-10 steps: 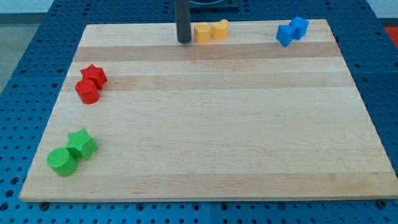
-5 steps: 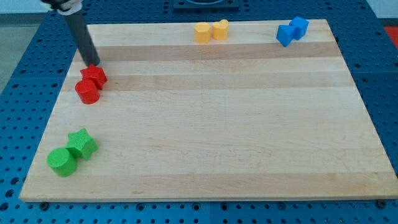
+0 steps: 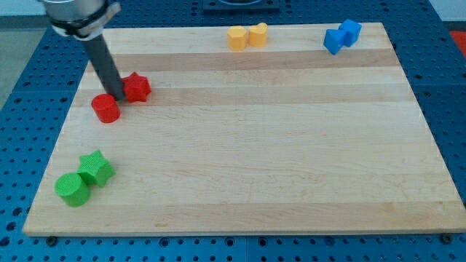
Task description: Move red star towards yellow heart
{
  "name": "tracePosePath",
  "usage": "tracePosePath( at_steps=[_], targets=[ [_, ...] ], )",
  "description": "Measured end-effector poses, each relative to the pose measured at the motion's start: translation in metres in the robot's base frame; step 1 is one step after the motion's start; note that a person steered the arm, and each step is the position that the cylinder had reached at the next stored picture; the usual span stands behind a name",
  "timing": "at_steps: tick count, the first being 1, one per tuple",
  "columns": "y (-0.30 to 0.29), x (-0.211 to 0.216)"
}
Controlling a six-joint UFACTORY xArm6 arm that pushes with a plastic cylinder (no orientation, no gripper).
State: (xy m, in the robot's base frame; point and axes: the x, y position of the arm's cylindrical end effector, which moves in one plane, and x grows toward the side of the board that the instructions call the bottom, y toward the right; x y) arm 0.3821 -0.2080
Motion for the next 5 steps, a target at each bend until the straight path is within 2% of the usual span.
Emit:
tracePosePath(
  at_steps=[2,5],
  targets=[
    [0.066,-0.015],
    [0.073,-0.077]
  ],
)
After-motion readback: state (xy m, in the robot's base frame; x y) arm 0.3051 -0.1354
